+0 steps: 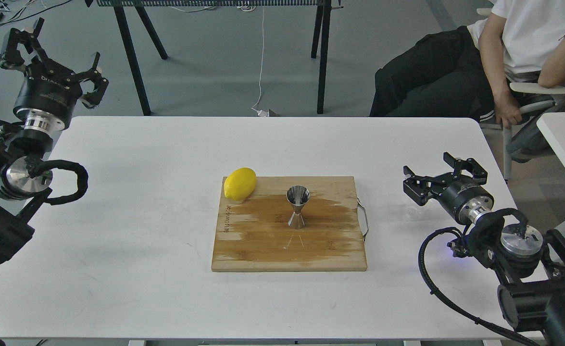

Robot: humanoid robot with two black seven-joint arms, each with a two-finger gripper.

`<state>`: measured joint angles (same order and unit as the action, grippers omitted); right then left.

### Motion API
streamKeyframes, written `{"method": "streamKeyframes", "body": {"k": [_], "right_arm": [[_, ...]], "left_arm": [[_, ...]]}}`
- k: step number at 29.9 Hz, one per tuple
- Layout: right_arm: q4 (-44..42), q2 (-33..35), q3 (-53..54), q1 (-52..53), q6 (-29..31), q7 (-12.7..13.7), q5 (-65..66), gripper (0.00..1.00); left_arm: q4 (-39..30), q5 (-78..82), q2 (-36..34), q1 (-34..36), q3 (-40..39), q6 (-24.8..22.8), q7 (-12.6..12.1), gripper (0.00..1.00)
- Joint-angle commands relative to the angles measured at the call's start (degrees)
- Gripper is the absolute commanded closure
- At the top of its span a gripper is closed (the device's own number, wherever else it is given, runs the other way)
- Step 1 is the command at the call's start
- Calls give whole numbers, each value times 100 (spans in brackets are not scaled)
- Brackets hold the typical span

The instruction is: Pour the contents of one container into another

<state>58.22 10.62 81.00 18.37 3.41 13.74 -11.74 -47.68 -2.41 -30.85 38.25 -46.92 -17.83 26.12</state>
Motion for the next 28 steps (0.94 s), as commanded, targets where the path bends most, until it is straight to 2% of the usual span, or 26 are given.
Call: {"method": "streamKeyframes", "body": {"k": [1, 3, 5, 9, 11, 22, 24, 28], "right_arm": [[-266, 256, -5, 351, 1070, -29, 198, 0], [-556, 274, -14, 623, 1599, -143, 339, 0], [-916, 266, -66, 1009, 1838, -327, 593, 0], [-1540, 309, -505, 1678, 2320, -1073, 1025, 0], [-1647, 309, -690, 1871, 2459, -1329, 1034, 0], [-1656, 301, -743, 2294, 2459, -1418, 1025, 0], [-1656, 301, -743, 2312, 2459, -1558, 1025, 0], [-1656, 318, -778, 2321, 2459, -2032, 1025, 0]], "left_arm": [[31, 30, 18, 69, 16, 16, -28, 0], [31, 48, 35, 60, 16, 16, -54, 0], [40, 48, 35, 51, 17, 16, -81, 0], [40, 48, 35, 34, 17, 7, -107, 0], [40, 48, 27, 34, 16, -1, -98, 0], [198, 48, 193, 34, 16, -28, -98, 0], [198, 48, 193, 42, 16, -37, -98, 0], [198, 39, 193, 60, 16, -37, -98, 0]]}}
